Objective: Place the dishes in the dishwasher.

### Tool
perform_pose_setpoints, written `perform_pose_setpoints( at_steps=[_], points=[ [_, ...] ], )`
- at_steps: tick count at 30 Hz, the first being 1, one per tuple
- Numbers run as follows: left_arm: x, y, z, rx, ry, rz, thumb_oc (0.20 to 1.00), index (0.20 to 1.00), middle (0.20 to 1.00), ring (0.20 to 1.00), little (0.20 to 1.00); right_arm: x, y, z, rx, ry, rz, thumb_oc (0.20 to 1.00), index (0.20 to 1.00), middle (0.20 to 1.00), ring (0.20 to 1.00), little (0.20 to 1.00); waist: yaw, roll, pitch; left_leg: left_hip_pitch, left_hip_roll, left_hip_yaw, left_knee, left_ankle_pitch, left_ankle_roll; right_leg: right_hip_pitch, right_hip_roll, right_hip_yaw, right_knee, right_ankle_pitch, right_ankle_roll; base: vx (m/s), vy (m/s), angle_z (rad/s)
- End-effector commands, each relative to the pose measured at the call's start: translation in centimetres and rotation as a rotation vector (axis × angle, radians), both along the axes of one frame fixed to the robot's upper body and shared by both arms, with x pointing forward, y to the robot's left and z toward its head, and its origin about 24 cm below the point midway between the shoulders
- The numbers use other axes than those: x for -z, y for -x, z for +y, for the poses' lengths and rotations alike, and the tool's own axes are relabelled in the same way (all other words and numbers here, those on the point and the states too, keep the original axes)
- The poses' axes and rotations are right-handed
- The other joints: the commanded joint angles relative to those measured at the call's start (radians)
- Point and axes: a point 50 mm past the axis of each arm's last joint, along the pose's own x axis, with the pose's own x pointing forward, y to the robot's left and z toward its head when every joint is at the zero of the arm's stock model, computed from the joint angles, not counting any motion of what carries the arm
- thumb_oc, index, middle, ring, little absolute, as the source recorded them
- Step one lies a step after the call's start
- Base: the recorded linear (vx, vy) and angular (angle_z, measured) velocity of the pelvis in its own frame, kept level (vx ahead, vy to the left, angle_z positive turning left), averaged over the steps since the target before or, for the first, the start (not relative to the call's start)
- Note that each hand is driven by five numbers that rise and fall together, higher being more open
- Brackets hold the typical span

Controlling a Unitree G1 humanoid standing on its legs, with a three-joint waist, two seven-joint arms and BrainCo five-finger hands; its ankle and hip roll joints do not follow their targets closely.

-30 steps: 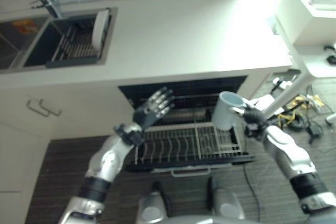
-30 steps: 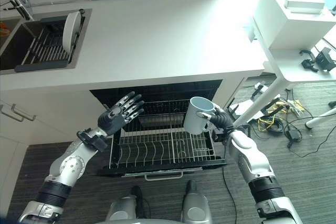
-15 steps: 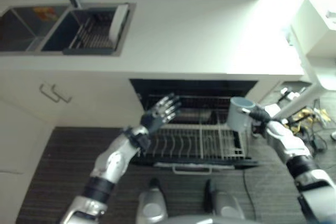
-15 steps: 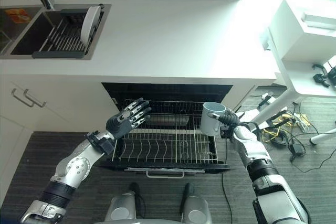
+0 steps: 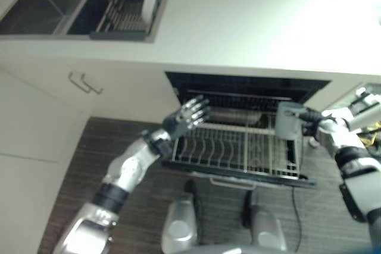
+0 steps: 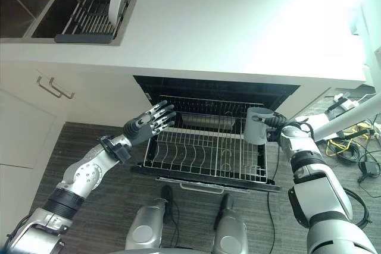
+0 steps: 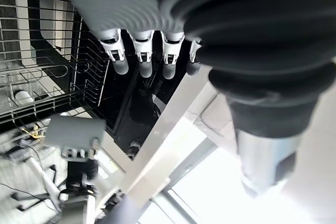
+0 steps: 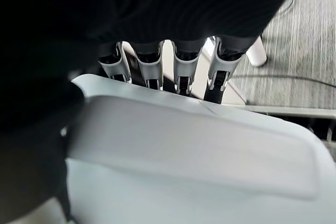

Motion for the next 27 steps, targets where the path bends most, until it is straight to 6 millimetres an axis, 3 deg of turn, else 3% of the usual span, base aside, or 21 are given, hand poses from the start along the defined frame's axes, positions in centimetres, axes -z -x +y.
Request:
perform_pose_setpoints(
  at_steps=[1, 14, 21, 23, 24, 25, 27],
  points=[
    [-2.0, -0.1, -0.9, 0.052, 0.095, -0.097, 1.0, 1.0, 1.0, 1.0, 1.0, -2.4, -1.1, -0.1, -0.017, -0.015, -0.105, 0.2, 0.2, 0.2, 0.2, 0.2, 0.011, -0.019, -0.048, -0.023, 0.039, -0.043, 0.002, -0.041, -0.074, -0.002, -0.065, 0.006, 0.036, -0.073, 0.024, -0.09, 0.013, 0.02],
    [-4.6, -1.0, -2.0, 0.077, 0.167, -0.191, 1.0, 1.0, 1.0, 1.0, 1.0, -4.2, -2.2, -0.3, 0.027, -0.005, -0.09, 0.2, 0.2, 0.2, 0.2, 0.2, -0.005, 0.037, 0.017, -0.066, 0.007, -0.051, 0.002, -0.06, -0.066, -0.075, -0.078, 0.005, 0.036, -0.053, 0.024, -0.09, 0.027, 0.05],
    [-5.2, -1.1, -2.5, 0.076, 0.173, -0.217, 1.0, 1.0, 1.0, 1.0, 1.0, -4.8, -2.6, 0.1, 0.032, 0.008, -0.112, 0.2, 0.2, 0.2, 0.2, 0.2, -0.01, 0.048, 0.039, -0.075, -0.002, -0.051, 0.002, -0.068, -0.062, -0.091, -0.08, 0.005, 0.036, -0.049, 0.024, -0.05, 0.02, 0.05],
    [-5.1, -1.1, -2.3, 0.074, 0.177, -0.22, 1.0, 1.0, 1.0, 1.0, 1.0, -4.8, -2.6, 0.0, 0.036, 0.014, -0.11, 0.539, 0.539, 0.539, 0.539, 0.539, -0.011, 0.051, 0.043, -0.07, -0.003, -0.049, 0.002, -0.074, -0.061, -0.088, -0.08, 0.003, 0.036, -0.052, 0.026, -0.02, 0.006, 0.0],
    [-5.2, -1.1, -2.3, 0.074, 0.178, -0.223, 1.0, 1.0, 1.0, 1.0, 1.0, -4.8, -2.5, -0.2, 0.043, 0.018, -0.111, 0.878, 0.878, 0.878, 0.878, 0.878, -0.011, 0.052, 0.044, -0.07, -0.003, -0.049, 0.002, -0.074, -0.061, -0.089, -0.08, 0.002, 0.036, -0.051, 0.026, -0.03, 0.011, 0.0],
    [-5.2, -1.0, -2.3, 0.075, 0.177, -0.229, 1.0, 1.0, 1.0, 1.0, 1.0, -4.8, -2.5, -0.2, 0.048, 0.022, -0.107, 1.0, 1.0, 1.0, 1.0, 1.0, -0.011, 0.053, 0.046, -0.07, -0.004, -0.048, 0.002, -0.076, -0.06, -0.091, -0.08, 0.001, 0.036, -0.051, 0.026, -0.04, 0.009, 0.01],
    [-5.4, -1.1, -2.5, 0.078, 0.177, -0.233, 1.0, 1.0, 1.0, 1.0, 1.0, -4.9, -2.5, -0.3, 0.054, 0.029, -0.106, 1.0, 1.0, 1.0, 1.0, 1.0, -0.011, 0.053, 0.049, -0.071, -0.006, -0.047, 0.002, -0.077, -0.059, -0.093, -0.081, 0.0, 0.036, -0.048, 0.026, -0.04, 0.004, 0.01]
  ],
)
